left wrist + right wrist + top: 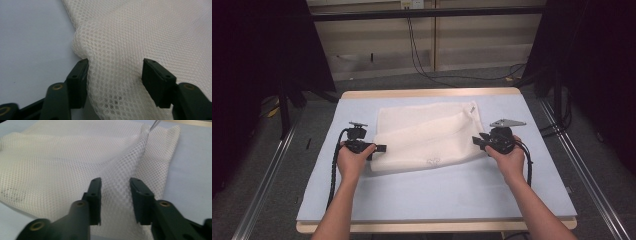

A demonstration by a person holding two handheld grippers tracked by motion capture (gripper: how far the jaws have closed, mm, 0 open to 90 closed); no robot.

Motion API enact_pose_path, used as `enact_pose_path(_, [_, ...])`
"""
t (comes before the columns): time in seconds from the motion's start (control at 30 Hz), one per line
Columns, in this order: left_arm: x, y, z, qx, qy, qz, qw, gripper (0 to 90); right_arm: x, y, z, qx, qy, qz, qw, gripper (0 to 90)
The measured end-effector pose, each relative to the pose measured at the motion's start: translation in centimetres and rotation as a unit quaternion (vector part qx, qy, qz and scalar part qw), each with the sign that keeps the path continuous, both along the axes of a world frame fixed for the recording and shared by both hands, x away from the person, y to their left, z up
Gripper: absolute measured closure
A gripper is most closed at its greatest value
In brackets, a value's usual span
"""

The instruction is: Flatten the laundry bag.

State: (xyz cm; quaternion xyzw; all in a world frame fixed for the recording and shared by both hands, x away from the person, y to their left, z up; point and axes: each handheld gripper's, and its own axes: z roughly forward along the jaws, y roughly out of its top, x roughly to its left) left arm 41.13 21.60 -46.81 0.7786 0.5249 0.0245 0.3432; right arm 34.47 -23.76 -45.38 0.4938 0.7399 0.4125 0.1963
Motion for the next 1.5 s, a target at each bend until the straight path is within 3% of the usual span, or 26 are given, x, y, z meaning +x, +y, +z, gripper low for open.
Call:
enact_pose_path(0.17, [0.1, -0.2, -0.1, -0.002, 0.004, 0.003, 1.0, 44.1, -0.4, -0.6, -0.3, 0.0, 0.013, 0.012, 0.9998, 78.3])
enact_pose_path(0.2, [0.0, -0.2, 0.0, 0.0, 0.002, 0.003, 1.0, 50.0, -0.7, -0.8, -0.5, 0.0, 0.018, 0.014, 0.9997, 79.6])
enact_pose_path(0.3, [-0.2, 0.1, 0.4, 0.003, -0.01, 0.008, 0.9999, 55.9, -1.0, -1.0, -0.7, -0.002, 0.017, 0.016, 0.9997, 79.9])
enact_pose_path(0.43, [-0.6, 0.4, 1.7, -0.018, -0.042, 0.008, 0.9989, 71.0, -1.5, -1.3, -0.6, 0.0, 0.009, 0.013, 0.9999, 79.5])
enact_pose_path(0.5, [-0.9, 0.5, 2.4, -0.031, -0.044, 0.001, 0.9985, 76.5, -1.8, -1.2, -0.6, -0.005, 0.008, 0.012, 0.9999, 79.5])
enact_pose_path(0.73, [-2.1, 0.7, 3.6, -0.05, -0.052, -0.014, 0.9973, 79.6, -2.4, -1.7, -1.0, -0.011, 0.009, 0.011, 0.9998, 79.6])
enact_pose_path(0.8, [-2.9, 0.6, 3.8, -0.058, -0.054, -0.03, 0.9964, 80.2, -2.8, -2.0, -1.4, -0.016, 0.015, 0.008, 0.9997, 79.6])
enact_pose_path(1.03, [-4.0, 0.5, 2.9, -0.081, -0.022, -0.041, 0.9956, 81.1, -3.5, -1.7, -2.1, -0.036, 0.023, 0.008, 0.999, 80.2])
enact_pose_path(1.1, [-4.4, 0.1, 2.1, -0.069, -0.003, -0.052, 0.9962, 81.1, -3.5, -1.6, -2.2, -0.042, 0.025, 0.011, 0.9988, 80.4])
enact_pose_path(1.2, [-4.6, 0.1, 1.5, -0.057, -0.005, -0.05, 0.9971, 80.4, -3.5, -1.6, -2.4, -0.039, 0.03, 0.009, 0.9987, 80.5])
enact_pose_path(1.23, [-4.6, 0.2, 1.0, -0.049, -0.008, -0.039, 0.998, 76.9, -3.5, -1.6, -2.5, -0.042, 0.032, 0.011, 0.9986, 80.6])
enact_pose_path(1.33, [-4.6, 0.3, 0.6, -0.033, -0.009, -0.036, 0.9988, 65.4, -3.6, -1.5, -2.5, -0.044, 0.034, 0.011, 0.9984, 80.7])
enact_pose_path(1.43, [-4.8, 0.3, 0.1, -0.025, -0.011, -0.038, 0.9989, 63.8, -3.7, -1.6, -2.7, -0.041, 0.036, 0.013, 0.9984, 80.6])
enact_pose_path(1.5, [-4.9, 0.0, -0.2, -0.004, -0.018, -0.014, 0.9997, 47.6, -3.7, -1.7, -2.8, -0.04, 0.036, 0.016, 0.9984, 80.5])
